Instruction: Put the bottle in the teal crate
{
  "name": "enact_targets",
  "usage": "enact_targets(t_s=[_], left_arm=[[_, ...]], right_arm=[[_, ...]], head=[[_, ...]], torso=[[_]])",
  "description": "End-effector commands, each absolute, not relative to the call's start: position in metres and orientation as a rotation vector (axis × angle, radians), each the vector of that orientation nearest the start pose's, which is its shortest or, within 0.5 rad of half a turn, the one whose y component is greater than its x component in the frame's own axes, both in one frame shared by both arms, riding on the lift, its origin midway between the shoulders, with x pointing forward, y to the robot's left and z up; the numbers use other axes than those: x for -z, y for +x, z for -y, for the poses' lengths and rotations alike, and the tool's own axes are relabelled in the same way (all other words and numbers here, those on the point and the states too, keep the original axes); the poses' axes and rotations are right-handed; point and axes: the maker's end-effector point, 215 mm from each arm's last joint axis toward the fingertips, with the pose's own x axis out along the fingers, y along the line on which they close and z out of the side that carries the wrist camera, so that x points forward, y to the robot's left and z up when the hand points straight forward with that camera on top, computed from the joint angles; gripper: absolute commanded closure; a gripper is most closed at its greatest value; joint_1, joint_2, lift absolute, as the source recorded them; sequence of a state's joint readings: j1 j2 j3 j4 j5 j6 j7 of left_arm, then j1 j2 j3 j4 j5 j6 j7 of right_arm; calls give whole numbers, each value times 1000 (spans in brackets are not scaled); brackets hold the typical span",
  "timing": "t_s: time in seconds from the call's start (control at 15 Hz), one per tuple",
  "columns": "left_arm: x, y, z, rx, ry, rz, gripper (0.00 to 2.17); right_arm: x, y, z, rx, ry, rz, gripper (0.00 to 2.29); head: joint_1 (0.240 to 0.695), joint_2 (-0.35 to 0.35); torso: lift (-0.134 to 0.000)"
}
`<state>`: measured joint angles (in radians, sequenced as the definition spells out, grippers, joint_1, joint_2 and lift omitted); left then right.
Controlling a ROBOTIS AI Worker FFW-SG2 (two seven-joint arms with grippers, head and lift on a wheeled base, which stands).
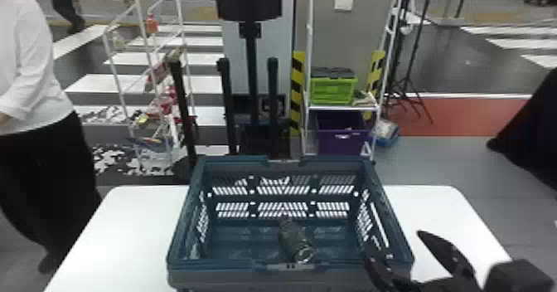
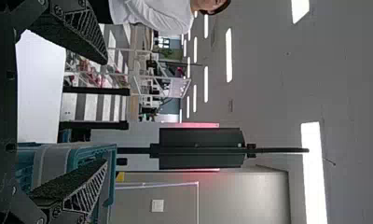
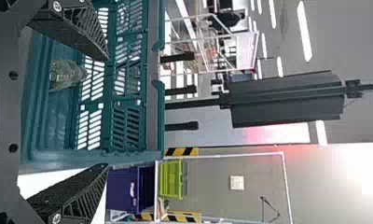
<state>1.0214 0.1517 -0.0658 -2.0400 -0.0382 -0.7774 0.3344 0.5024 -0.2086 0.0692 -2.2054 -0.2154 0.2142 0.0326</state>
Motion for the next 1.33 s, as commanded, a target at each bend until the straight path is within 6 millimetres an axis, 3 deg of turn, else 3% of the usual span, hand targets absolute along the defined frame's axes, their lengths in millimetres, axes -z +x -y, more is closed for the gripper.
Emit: enact_targets(t_s=[0.0, 0.4, 1.27], left_arm=[[295, 255, -253, -140, -1, 210, 140], [301, 261, -247, -133, 0, 194, 140], [301, 264, -240, -125, 6, 182, 140]], right_arm=[[327, 420, 199, -194, 62, -82, 80], [334, 386, 214, -166, 80, -26, 80], [327, 377, 219, -153, 90, 3, 83]], head=[[499, 0], [499, 0], [499, 0]], torso=[[0], [0], [0]])
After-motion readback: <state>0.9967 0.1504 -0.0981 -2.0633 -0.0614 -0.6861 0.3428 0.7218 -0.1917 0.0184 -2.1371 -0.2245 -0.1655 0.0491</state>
